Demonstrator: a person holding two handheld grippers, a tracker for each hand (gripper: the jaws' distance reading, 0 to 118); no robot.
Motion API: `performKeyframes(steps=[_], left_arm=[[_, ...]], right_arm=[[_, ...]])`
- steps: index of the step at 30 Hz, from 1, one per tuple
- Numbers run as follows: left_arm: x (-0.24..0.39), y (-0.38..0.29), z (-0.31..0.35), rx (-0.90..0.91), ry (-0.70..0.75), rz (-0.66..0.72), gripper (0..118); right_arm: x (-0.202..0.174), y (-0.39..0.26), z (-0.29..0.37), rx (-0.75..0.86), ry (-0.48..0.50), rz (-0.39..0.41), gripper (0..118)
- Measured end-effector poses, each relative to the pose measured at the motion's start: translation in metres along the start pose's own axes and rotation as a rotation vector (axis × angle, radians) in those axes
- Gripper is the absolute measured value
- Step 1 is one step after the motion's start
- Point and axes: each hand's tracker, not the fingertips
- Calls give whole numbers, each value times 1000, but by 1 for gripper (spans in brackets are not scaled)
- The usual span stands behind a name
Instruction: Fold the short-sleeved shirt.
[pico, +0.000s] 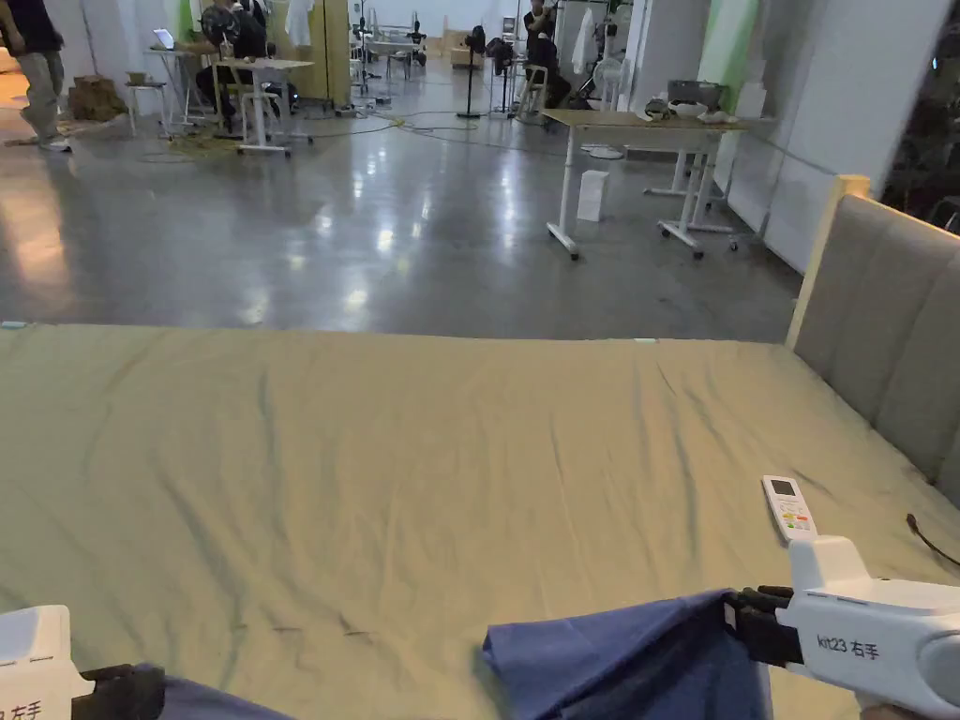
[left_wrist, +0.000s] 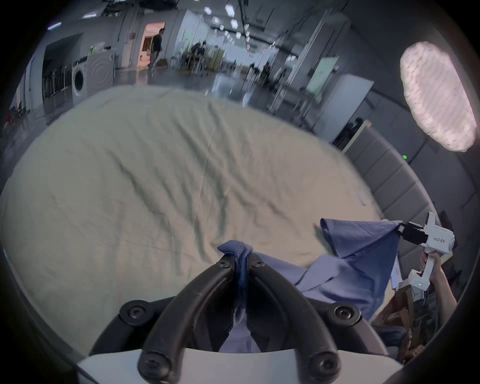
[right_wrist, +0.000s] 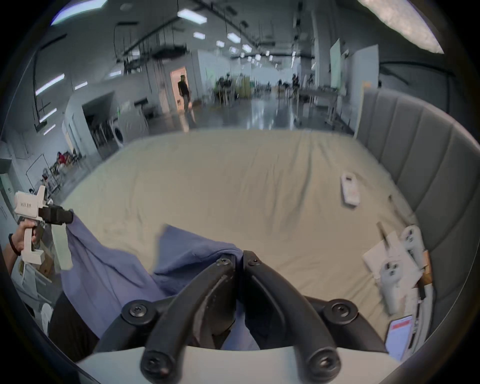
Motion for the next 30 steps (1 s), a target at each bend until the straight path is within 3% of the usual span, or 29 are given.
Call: performKeyframes(steps=[6, 11, 16, 23, 24, 27, 28, 30], left_arm=[[22, 41, 128, 239, -25, -111, 7], [39, 84, 207, 401, 17, -180, 8], [63, 116, 273, 573, 22, -211, 7], [88, 167, 319, 679, 73, -234, 7], [86, 172, 321, 685, 91, -242, 7], [82, 190, 324, 705, 100, -236, 7], [78, 197, 325, 716, 93, -214, 7], [73, 206, 324, 727, 88, -197, 7]], right_arm=[[-13, 42, 104, 191, -66, 33, 5], [-40, 83, 171, 331, -145, 14, 4], [-50, 132, 210, 452, -145, -4, 4], [-71, 196, 250, 567, -224, 61, 4], [-69, 207, 254, 560, -225, 14, 4], [-67, 209, 257, 619, -276, 35, 4], [-60, 215, 257, 520, -319, -90, 4], [-51, 214, 249, 523, -335, -98, 4]])
